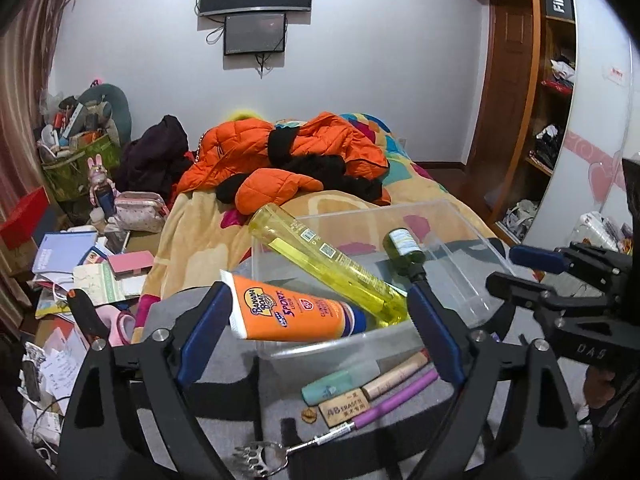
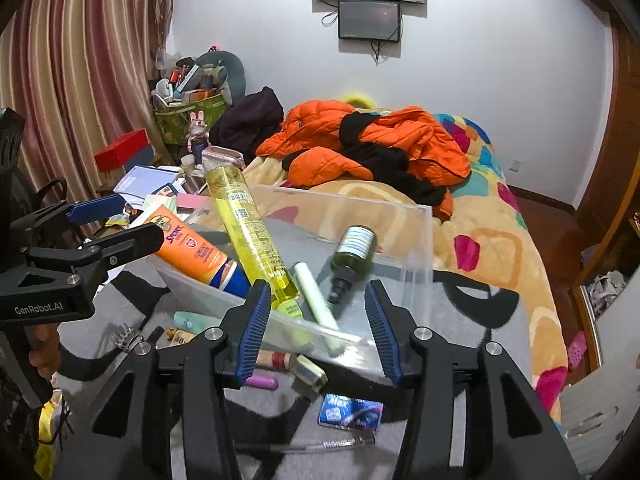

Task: Organize objects
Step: 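Lower both held items into the clear box and open both tools, then grasp the purple-handled tool with the left tool while the right grasps the blue Max box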

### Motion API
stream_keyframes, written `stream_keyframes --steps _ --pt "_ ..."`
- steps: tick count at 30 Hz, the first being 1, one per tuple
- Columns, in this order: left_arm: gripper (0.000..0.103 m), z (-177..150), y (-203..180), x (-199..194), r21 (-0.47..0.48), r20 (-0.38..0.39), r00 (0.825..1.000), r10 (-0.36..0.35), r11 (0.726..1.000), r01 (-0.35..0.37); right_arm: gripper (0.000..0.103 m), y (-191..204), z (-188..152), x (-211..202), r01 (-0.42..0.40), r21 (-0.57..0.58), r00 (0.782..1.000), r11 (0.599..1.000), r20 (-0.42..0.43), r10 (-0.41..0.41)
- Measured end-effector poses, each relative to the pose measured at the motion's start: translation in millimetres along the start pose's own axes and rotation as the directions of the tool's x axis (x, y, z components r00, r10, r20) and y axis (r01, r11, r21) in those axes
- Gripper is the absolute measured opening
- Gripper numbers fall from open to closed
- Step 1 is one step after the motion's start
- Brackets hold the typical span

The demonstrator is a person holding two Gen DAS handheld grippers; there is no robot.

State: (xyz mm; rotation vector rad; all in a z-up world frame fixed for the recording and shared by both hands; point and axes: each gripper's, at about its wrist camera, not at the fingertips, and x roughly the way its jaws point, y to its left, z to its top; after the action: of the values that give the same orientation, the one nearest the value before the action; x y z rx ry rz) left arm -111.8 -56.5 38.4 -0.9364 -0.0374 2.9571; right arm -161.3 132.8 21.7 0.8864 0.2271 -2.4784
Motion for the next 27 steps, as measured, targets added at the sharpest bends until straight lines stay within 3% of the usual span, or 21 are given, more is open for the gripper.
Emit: stream_keyframes --steps 4,12,21,27 --pt "0.096 -9.7 -2.7 -7.8 0.019 -0.001 1.000 0.000 1.000 0.000 0.056 -5.1 -8.1 -12.0 0.014 0.012 1.000 1.000 0.017 -0.014" --pt "0.096 -35.8 1.9 -2.6 0.024 -0.073 0.997 -0.010 1.000 0.012 0.057 -21.0 -32.3 -18.8 0.043 0.045 0.999 0.998 -0.017 -0.042" --pt "0.096 -71.9 0.8 19.0 0.037 -0.190 0.981 -0.035 0.998 0.043 0.057 -37.4 -69.1 1.4 0.064 0.087 0.990 0.994 -0.131 -0.052" --pt "0.096 -91.8 -1.7 33.2 0.064 -0.245 0.968 -0.046 0.996 0.064 0.057 -35.3 -83.5 23.6 0.040 0.101 0.978 0.994 -0.206 -0.018"
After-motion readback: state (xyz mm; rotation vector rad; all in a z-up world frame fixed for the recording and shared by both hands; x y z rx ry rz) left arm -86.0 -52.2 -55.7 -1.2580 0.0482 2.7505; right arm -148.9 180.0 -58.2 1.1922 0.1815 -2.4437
